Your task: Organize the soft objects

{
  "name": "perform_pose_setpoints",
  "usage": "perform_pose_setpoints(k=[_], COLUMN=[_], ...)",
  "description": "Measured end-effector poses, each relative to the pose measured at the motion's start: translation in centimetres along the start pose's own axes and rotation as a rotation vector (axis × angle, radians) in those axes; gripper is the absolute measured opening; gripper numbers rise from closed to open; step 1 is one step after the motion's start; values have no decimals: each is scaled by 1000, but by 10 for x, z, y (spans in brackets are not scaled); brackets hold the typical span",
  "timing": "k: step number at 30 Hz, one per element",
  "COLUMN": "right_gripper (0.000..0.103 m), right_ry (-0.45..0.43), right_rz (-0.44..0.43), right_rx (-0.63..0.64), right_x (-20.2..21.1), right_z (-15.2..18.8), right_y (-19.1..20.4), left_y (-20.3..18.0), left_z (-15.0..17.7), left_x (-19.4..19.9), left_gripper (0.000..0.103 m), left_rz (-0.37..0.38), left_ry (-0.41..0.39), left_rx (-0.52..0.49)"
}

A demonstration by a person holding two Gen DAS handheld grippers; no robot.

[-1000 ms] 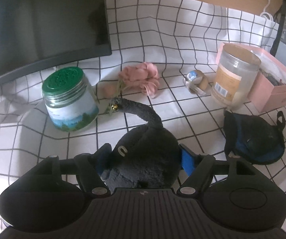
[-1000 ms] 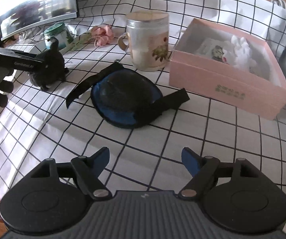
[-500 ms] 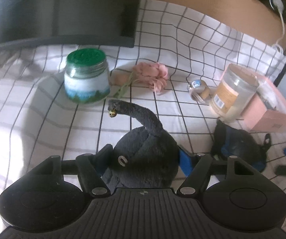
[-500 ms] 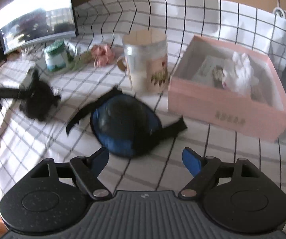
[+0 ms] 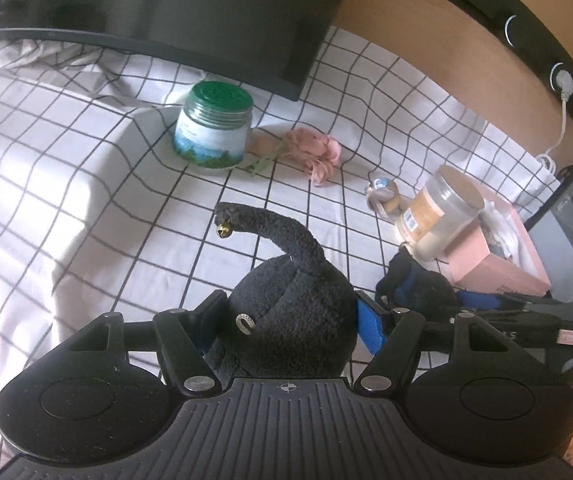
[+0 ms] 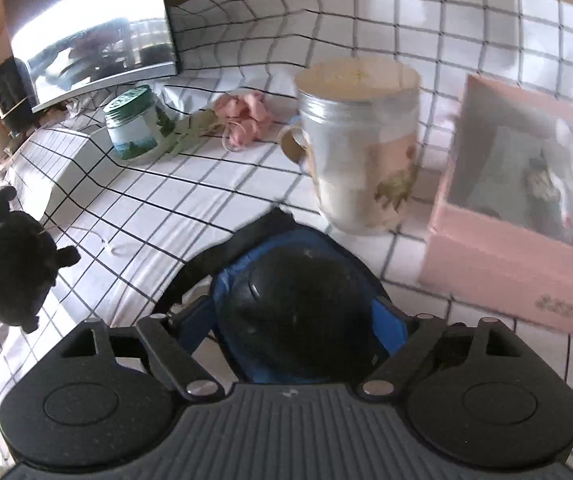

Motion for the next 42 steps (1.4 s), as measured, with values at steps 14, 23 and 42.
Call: perform_pose_setpoints(k=[14,23,42], right_gripper=[97,91,91], right_ry=[84,48,-97], right_rz=[-18,-31,340], right_rx=[217,183,-75], right_x=[-34,8,174], right_z=[-13,2,58], right_y=[21,44,-33], left_y=[-17,-29,-188], left_z=[21,25,-25], left_x=[13,9,-30], left_gripper=[73,73,73], left_rz=[18,58,480], left_ry=[52,70,112], left_rx=[-50,-89,-401])
Point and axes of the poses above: each gripper's, at about its wrist camera, not at the fingertips, and x roughly against the way its jaws point, y to its left, z to its underside, the point moved 4 cm from there along -x, roughly the way its jaws point, and after that the axes turned 4 degrees about -z, right-handed, at the moved point
